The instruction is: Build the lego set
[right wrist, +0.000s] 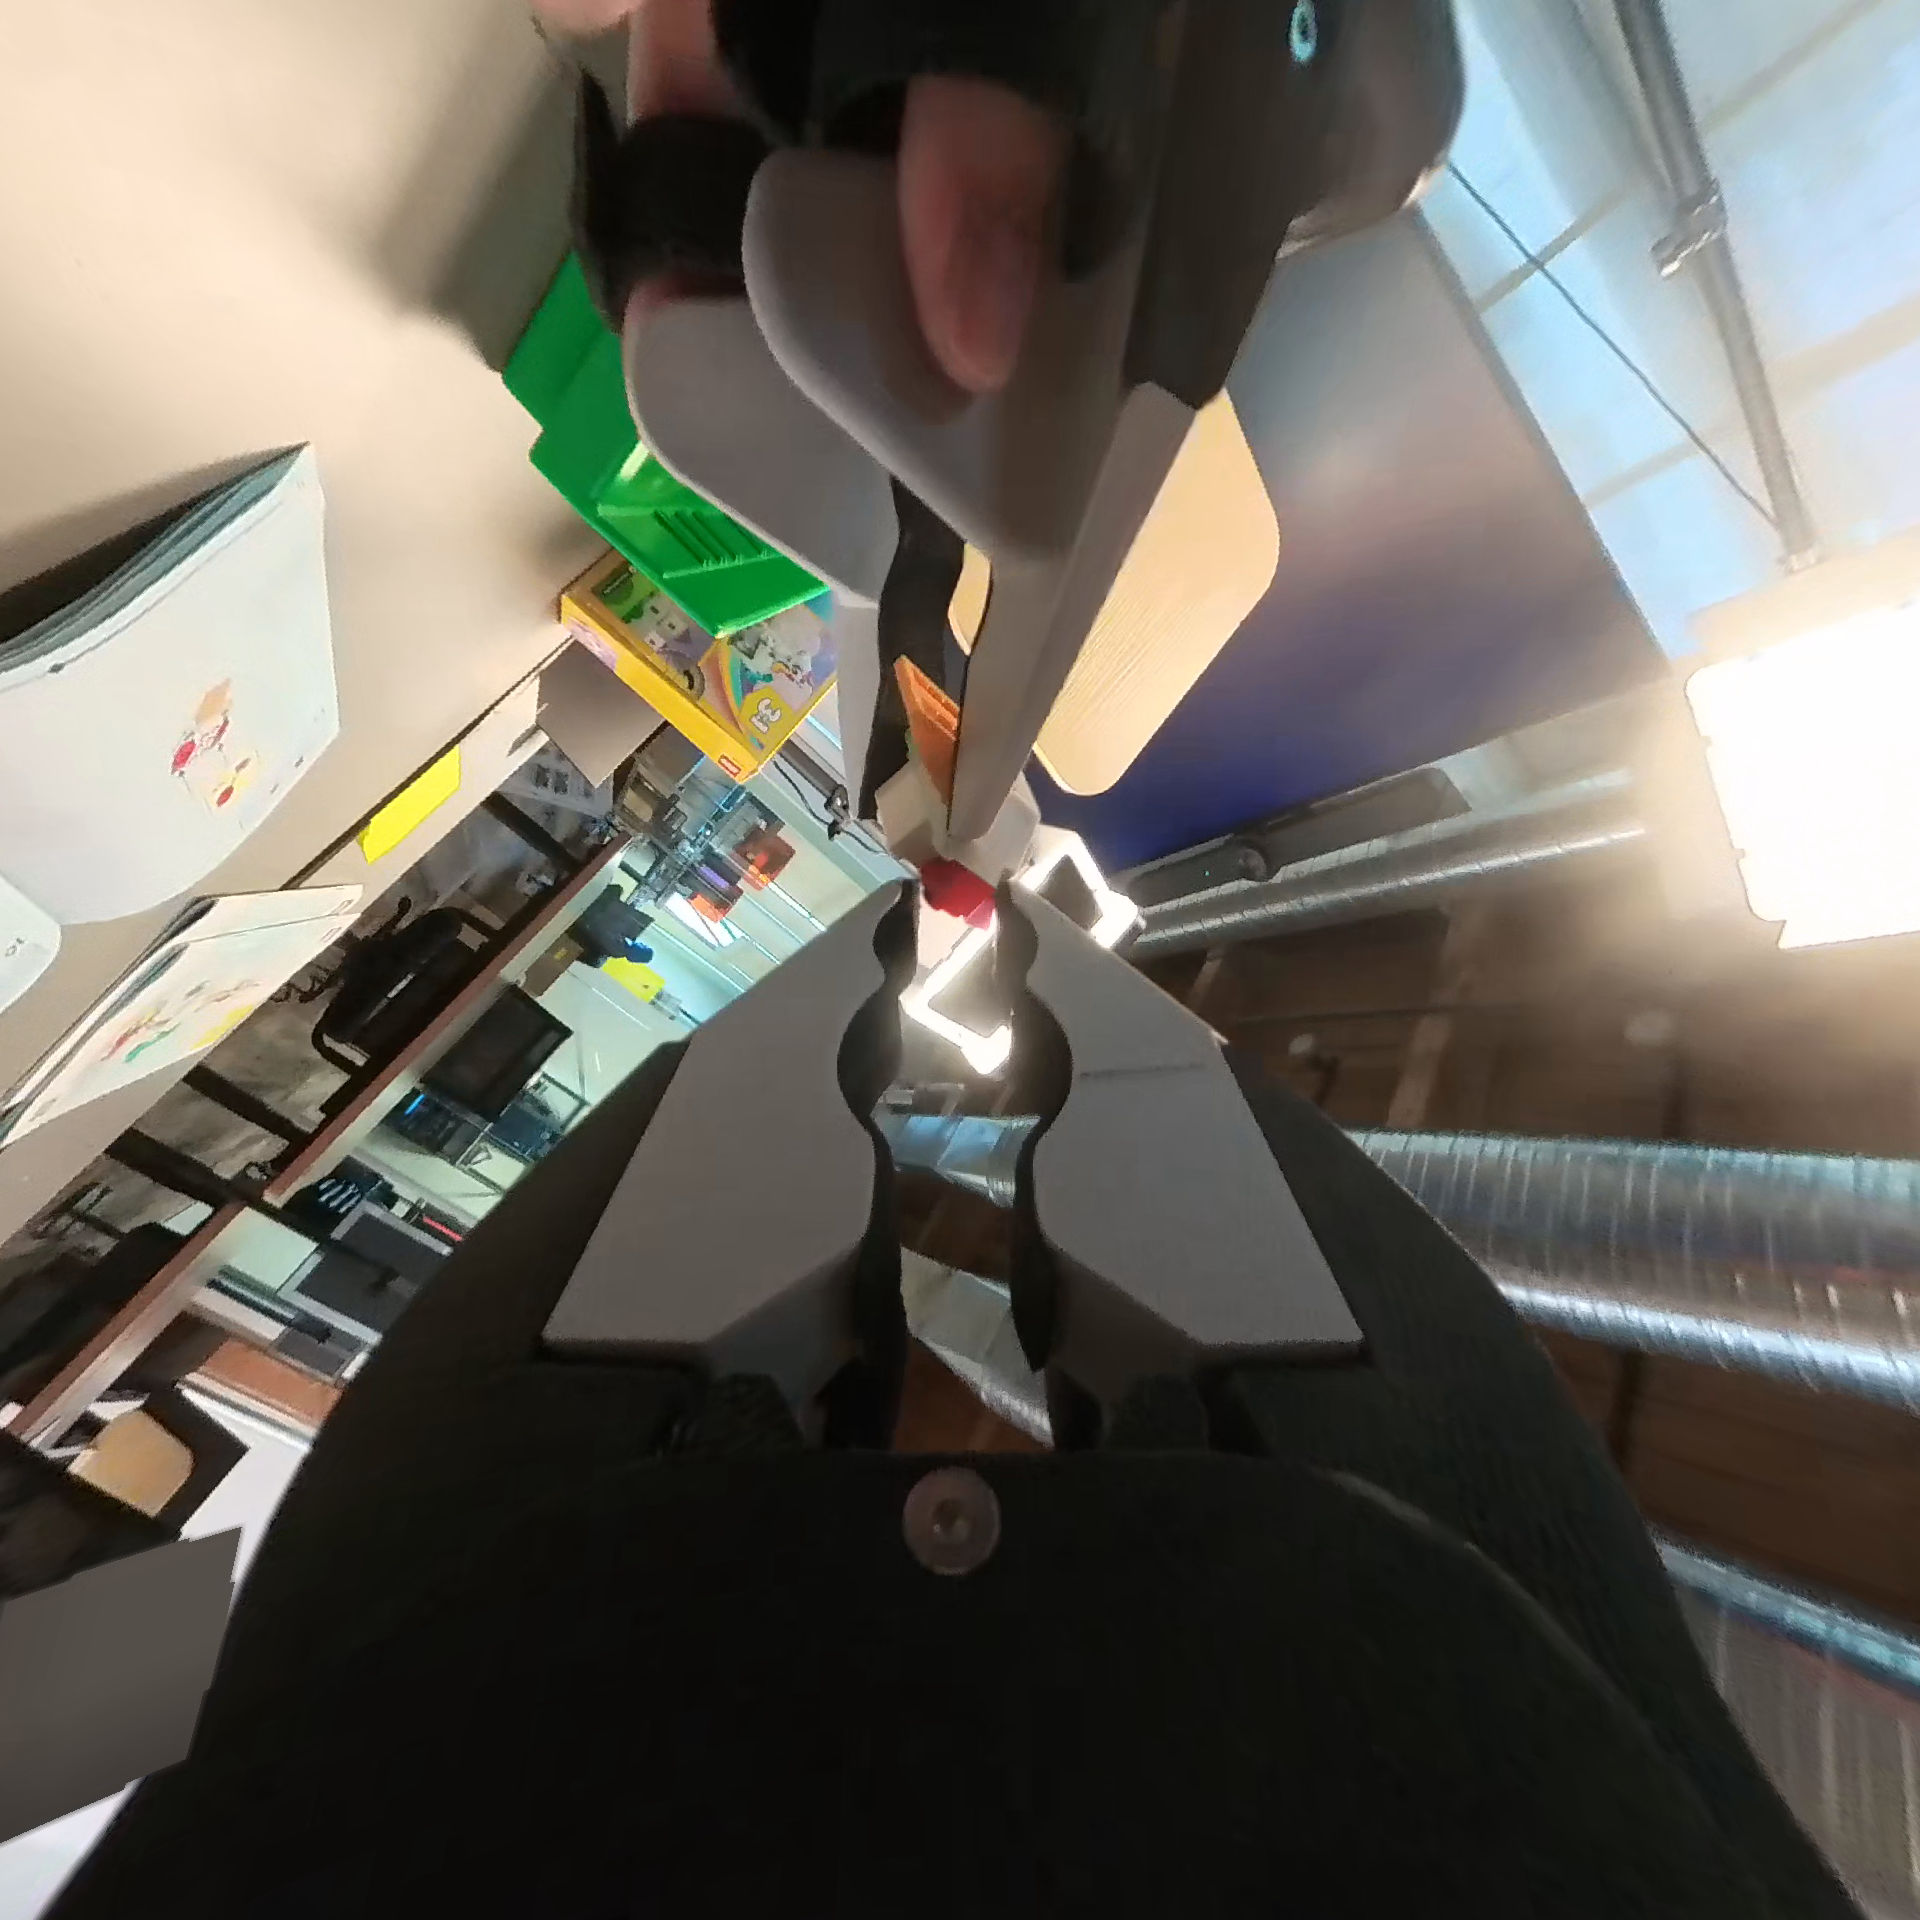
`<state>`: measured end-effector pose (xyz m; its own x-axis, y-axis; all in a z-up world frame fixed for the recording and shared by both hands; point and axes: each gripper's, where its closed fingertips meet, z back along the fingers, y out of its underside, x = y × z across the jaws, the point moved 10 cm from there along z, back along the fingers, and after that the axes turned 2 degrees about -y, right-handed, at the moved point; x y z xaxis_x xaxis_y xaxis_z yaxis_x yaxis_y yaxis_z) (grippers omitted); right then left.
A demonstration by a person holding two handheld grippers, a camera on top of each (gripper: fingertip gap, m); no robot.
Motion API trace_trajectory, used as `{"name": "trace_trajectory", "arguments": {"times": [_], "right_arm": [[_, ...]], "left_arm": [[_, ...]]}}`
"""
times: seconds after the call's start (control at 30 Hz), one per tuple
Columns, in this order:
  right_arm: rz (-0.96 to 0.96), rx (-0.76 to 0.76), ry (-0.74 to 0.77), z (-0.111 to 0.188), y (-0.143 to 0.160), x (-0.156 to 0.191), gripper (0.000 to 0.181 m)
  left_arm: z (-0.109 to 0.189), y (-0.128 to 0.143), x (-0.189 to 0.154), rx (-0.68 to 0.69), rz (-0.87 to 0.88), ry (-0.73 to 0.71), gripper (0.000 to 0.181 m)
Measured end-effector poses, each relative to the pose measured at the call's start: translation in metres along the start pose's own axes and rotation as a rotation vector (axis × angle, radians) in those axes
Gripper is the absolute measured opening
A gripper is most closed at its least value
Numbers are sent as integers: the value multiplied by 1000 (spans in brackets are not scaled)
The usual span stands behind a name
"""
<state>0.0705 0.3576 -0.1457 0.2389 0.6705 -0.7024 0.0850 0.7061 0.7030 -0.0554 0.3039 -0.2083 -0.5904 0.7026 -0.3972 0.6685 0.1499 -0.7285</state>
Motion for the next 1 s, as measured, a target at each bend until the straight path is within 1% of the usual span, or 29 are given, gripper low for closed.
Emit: {"name": "trace_trajectory", "arguments": {"times": [0.23,0.37,0.43,0.57,0.67,0.7,0.77,0.83,0.9,0.97,1.0], "right_arm": [[26,-21,-16,3,1,-4,23],[9,-44,-18,5,2,-5,33],[-46,-74,-25,9,3,-7,42],[-291,-150,-55,16,12,-12,59],[-599,-279,-76,22,23,-18,62],[-718,-342,-92,24,27,-20,62],[-936,-477,-133,26,35,-24,51],[-1083,-576,-144,27,43,-26,40],[-1145,-616,-142,26,47,-26,35],[-1164,-640,-157,24,46,-25,30],[-1168,-649,-166,23,45,-25,32]], "left_arm": [[0,-1,-2,-13,31,55,27],[0,-2,-3,-21,42,86,27],[0,-1,-4,-16,47,107,27],[-1,-1,-7,-26,110,184,28],[-2,0,-6,-39,211,267,27],[-3,1,-6,-37,246,294,27],[-5,3,-6,-30,321,345,28],[-7,6,-4,-27,403,384,28],[-7,7,-2,-32,468,417,28],[-7,8,-1,-23,503,436,28],[-8,9,-2,-20,517,447,28]]}}
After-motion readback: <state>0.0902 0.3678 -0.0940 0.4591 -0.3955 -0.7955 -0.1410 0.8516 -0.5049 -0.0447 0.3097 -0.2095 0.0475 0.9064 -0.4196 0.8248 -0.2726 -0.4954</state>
